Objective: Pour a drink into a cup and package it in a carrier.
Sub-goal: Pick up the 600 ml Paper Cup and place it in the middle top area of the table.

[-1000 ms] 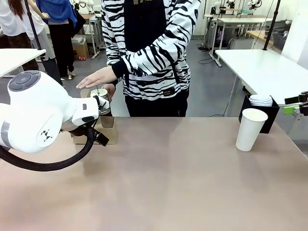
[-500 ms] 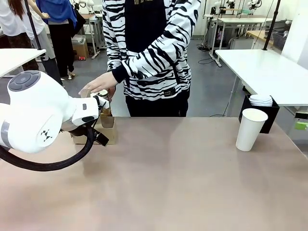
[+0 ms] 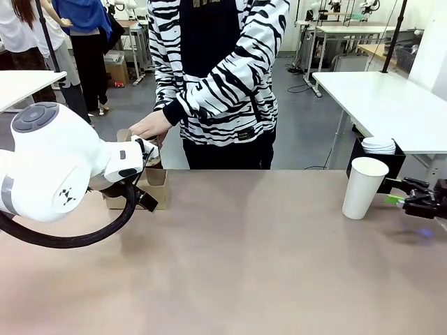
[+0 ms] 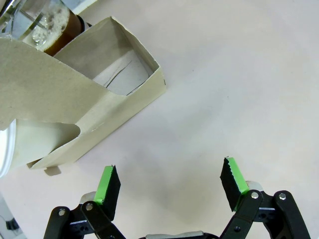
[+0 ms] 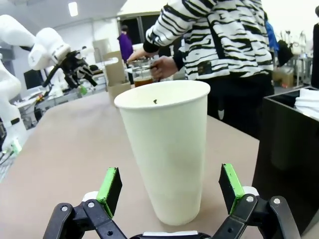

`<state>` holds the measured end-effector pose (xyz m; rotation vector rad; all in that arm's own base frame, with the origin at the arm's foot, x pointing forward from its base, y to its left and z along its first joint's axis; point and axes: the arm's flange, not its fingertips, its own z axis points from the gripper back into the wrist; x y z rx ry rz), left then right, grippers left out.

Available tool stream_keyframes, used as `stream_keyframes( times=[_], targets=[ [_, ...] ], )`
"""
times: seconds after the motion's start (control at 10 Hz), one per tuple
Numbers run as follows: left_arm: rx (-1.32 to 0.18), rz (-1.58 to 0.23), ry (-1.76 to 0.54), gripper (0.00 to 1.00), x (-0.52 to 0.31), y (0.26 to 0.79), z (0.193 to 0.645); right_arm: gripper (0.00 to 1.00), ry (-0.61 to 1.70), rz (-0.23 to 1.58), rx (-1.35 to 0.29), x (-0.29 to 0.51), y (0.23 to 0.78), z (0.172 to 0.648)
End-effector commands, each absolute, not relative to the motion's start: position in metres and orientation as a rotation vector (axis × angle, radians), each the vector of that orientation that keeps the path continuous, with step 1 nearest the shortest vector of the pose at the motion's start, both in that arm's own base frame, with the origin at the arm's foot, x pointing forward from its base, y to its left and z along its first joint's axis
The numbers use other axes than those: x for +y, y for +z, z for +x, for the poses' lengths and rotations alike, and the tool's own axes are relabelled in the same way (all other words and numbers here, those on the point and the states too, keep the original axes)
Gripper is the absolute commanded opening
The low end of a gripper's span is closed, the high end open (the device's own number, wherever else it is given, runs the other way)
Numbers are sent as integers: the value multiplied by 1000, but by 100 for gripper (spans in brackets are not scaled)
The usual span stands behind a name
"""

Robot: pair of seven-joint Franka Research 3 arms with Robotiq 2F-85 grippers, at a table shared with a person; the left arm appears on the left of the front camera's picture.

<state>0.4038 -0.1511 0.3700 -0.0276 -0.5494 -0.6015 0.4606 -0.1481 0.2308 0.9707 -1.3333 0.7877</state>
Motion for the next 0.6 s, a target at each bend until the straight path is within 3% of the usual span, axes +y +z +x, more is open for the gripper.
stream_keyframes(
  times=[0.0, 0.1, 0.5],
  targets=[
    [-550, -29, -602, 100, -151, 370, 404, 100, 799, 855, -1420, -144, 236, 464],
    [-550, -29, -602, 100, -151, 370, 404, 100, 788, 971, -1333, -148, 231, 461],
    [-550, -29, -602, 100, -151, 370, 404, 100, 832, 887, -1318, -133, 231, 476]
  ],
)
